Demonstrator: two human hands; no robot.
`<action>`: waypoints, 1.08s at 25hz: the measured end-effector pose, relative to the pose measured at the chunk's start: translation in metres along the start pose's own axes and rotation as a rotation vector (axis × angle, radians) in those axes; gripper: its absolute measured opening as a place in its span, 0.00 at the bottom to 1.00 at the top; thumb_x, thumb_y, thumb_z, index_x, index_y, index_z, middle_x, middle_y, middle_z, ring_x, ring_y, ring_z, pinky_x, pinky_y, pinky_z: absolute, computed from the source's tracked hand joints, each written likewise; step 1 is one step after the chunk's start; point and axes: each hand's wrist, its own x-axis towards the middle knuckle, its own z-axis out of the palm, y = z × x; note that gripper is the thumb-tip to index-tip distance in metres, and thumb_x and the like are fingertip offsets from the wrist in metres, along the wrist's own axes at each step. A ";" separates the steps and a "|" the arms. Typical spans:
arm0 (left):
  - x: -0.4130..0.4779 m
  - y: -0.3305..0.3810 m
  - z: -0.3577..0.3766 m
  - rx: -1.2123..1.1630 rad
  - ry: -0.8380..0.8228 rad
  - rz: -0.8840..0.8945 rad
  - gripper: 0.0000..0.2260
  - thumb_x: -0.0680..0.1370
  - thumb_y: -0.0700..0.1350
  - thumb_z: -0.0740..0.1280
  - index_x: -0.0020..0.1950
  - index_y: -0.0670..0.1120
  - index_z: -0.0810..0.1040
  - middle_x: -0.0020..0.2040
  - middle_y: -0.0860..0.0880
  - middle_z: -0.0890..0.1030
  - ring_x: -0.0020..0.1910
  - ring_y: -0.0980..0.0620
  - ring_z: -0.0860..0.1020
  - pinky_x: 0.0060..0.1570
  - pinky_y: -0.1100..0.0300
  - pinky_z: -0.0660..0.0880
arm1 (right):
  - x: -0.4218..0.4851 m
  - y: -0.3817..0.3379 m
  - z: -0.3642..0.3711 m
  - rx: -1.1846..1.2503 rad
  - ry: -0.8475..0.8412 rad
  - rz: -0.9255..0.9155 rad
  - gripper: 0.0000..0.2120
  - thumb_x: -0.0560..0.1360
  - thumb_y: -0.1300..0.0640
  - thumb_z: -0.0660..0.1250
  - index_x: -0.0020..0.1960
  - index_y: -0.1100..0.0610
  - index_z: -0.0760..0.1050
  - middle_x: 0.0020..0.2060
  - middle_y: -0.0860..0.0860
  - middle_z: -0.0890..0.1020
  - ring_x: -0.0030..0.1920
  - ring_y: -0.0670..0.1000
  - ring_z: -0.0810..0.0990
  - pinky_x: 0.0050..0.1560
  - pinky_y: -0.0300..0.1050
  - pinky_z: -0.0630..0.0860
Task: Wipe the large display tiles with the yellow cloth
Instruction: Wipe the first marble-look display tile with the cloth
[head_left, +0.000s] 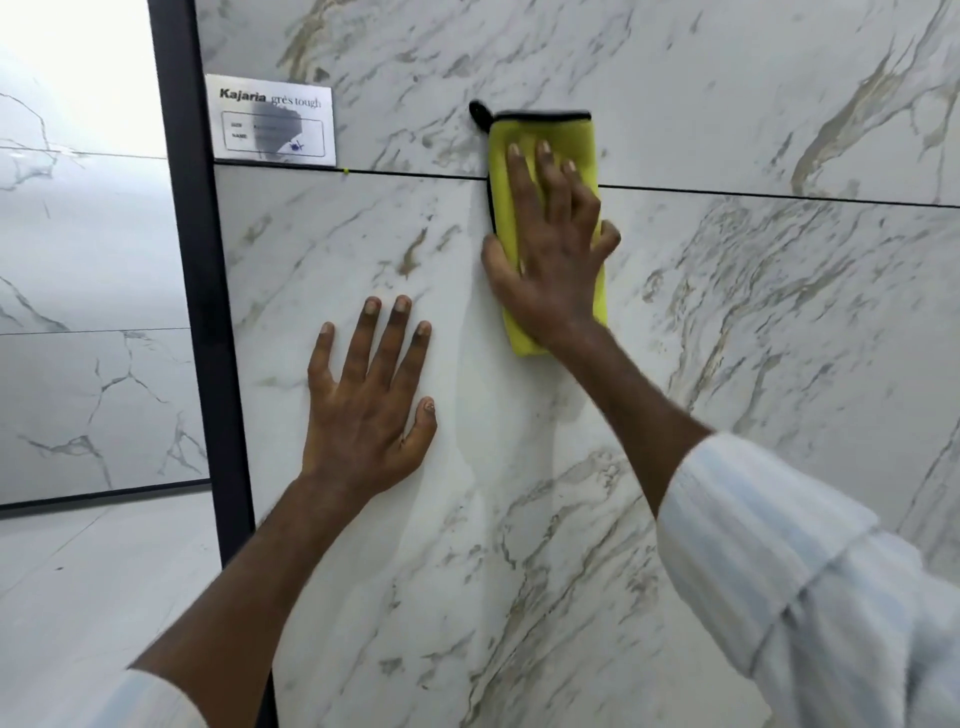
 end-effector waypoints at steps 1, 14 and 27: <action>0.001 -0.001 0.000 0.001 0.004 0.005 0.33 0.82 0.55 0.58 0.85 0.42 0.58 0.85 0.40 0.55 0.85 0.38 0.53 0.79 0.31 0.51 | -0.030 -0.002 0.004 -0.022 0.019 -0.017 0.38 0.74 0.41 0.62 0.83 0.46 0.59 0.82 0.48 0.61 0.80 0.53 0.59 0.66 0.63 0.62; -0.242 0.052 0.011 -0.028 -0.181 0.012 0.34 0.82 0.55 0.64 0.84 0.44 0.60 0.84 0.41 0.60 0.85 0.39 0.52 0.78 0.31 0.48 | -0.231 -0.013 0.008 0.015 -0.097 -0.033 0.41 0.70 0.42 0.67 0.81 0.50 0.63 0.80 0.56 0.66 0.77 0.53 0.60 0.66 0.68 0.62; -0.250 0.052 0.036 0.085 -0.049 -0.036 0.34 0.82 0.59 0.57 0.85 0.45 0.56 0.84 0.45 0.59 0.85 0.43 0.50 0.80 0.37 0.47 | -0.533 0.015 0.020 0.019 -0.300 -0.011 0.43 0.68 0.43 0.68 0.80 0.49 0.58 0.79 0.54 0.56 0.77 0.59 0.56 0.65 0.63 0.61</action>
